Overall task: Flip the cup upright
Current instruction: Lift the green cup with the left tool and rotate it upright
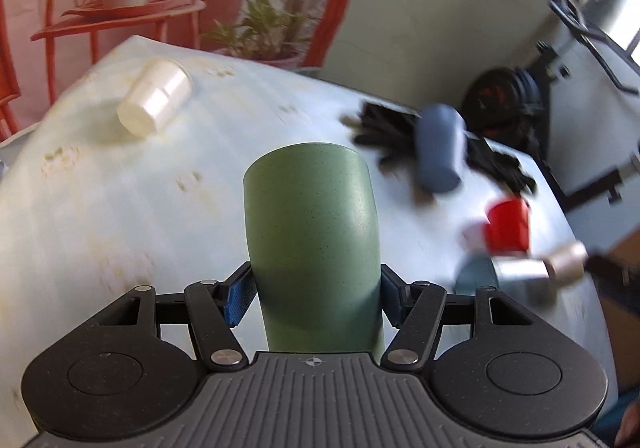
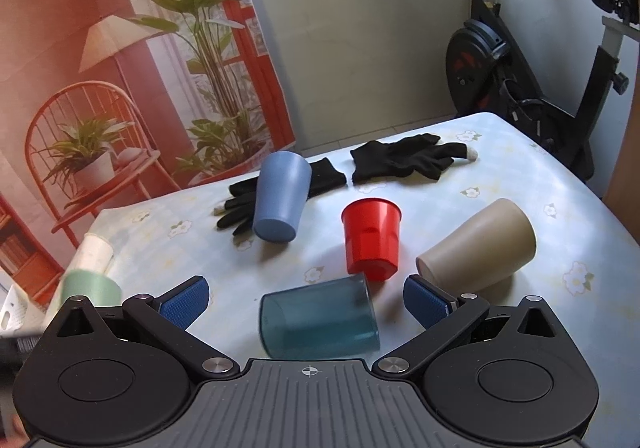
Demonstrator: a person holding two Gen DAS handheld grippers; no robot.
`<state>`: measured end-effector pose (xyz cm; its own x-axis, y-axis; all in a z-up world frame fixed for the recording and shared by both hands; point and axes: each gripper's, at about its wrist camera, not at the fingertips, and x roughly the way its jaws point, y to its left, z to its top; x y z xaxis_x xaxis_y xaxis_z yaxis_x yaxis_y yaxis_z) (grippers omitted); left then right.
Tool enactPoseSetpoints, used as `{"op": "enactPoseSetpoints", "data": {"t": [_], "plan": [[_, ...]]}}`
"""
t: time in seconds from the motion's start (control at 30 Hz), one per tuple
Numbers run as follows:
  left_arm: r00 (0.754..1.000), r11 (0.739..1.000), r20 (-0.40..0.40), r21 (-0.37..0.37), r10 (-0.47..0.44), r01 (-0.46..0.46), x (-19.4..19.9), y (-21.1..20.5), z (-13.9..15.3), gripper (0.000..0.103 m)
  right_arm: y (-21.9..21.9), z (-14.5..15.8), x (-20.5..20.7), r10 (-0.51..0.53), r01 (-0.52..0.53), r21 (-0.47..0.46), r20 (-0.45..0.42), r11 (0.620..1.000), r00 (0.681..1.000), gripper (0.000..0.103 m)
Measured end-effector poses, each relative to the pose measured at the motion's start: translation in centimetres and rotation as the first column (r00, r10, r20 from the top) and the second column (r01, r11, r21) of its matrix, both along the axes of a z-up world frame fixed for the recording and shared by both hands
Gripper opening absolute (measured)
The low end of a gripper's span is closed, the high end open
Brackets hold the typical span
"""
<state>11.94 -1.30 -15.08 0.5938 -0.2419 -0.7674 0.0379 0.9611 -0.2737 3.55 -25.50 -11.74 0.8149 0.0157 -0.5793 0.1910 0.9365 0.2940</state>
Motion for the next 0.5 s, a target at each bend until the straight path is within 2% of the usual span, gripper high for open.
{"op": "enactPoseSetpoints", "data": {"t": [0.17,0.33,0.5], "plan": [[0.998,0.998,-0.004,0.015,-0.066,0.066,-2.2,-2.4,-1.4,0.066,0.4,0.2,-1.5,0.021,-0.021,-0.009,-0.023,1.000,1.000,0.103],[0.996,0.995,-0.019,0.046,-0.091,0.092,-2.3,-3.9,-3.0,0.066,0.6,-0.1,-3.0,0.032,-0.032,-0.014,-0.043,0.999,0.999,0.103],[0.993,0.986,-0.028,0.115,-0.118,0.120,-2.0,-5.6,-4.3,0.067,0.3,-0.6,-3.7,0.027,-0.028,-0.010,-0.063,1.000,0.998,0.103]]}}
